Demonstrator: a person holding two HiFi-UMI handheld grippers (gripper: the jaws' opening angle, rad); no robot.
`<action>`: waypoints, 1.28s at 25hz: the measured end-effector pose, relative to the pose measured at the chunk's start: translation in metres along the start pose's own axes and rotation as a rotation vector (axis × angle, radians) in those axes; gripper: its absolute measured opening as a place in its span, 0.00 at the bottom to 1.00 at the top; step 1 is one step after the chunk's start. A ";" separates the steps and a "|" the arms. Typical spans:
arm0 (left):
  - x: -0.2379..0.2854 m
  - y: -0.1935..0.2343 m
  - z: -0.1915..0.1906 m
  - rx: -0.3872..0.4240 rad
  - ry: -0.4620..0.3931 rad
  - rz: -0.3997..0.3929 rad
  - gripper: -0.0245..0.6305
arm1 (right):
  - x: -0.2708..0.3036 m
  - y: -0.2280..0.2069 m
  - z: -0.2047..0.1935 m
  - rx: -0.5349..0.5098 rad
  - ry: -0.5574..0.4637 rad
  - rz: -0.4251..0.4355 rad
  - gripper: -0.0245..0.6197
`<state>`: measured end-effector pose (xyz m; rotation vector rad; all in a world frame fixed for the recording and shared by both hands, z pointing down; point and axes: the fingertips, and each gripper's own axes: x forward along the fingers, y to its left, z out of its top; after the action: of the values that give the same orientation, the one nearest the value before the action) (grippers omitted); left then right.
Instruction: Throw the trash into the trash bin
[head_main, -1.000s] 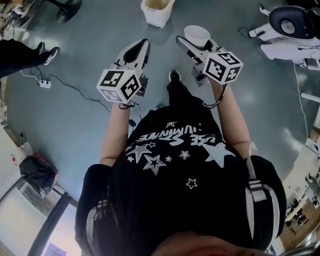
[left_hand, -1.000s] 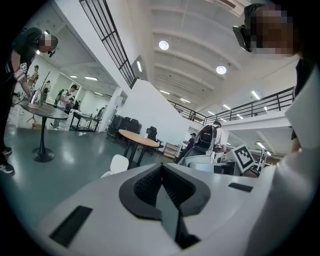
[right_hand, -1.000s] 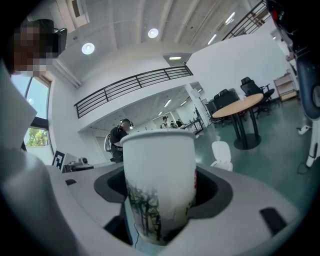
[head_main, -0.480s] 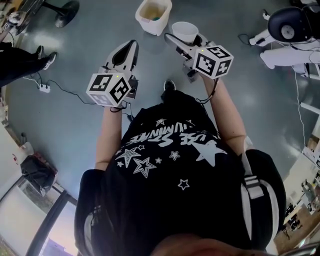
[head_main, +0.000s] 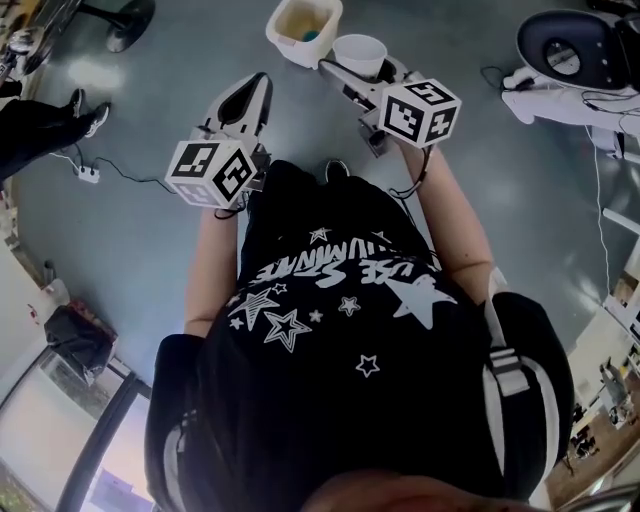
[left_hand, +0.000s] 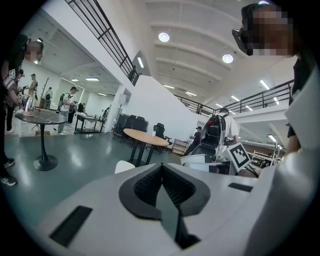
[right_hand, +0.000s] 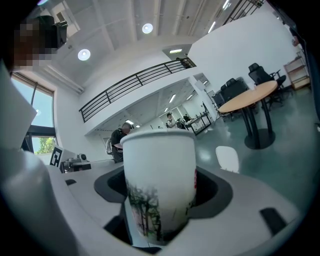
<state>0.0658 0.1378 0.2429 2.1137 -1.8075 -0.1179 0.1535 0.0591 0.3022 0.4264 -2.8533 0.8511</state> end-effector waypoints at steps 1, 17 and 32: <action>0.001 0.000 -0.002 -0.003 0.002 -0.005 0.05 | -0.001 -0.001 -0.001 0.002 -0.001 -0.007 0.55; 0.111 0.126 0.037 -0.035 0.073 -0.178 0.05 | 0.124 -0.071 0.054 0.068 -0.043 -0.194 0.55; 0.187 0.223 0.062 -0.054 0.141 -0.304 0.05 | 0.215 -0.110 0.080 0.134 -0.060 -0.360 0.55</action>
<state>-0.1280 -0.0831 0.2874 2.2813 -1.3814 -0.0899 -0.0206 -0.1223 0.3369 0.9605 -2.6540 0.9691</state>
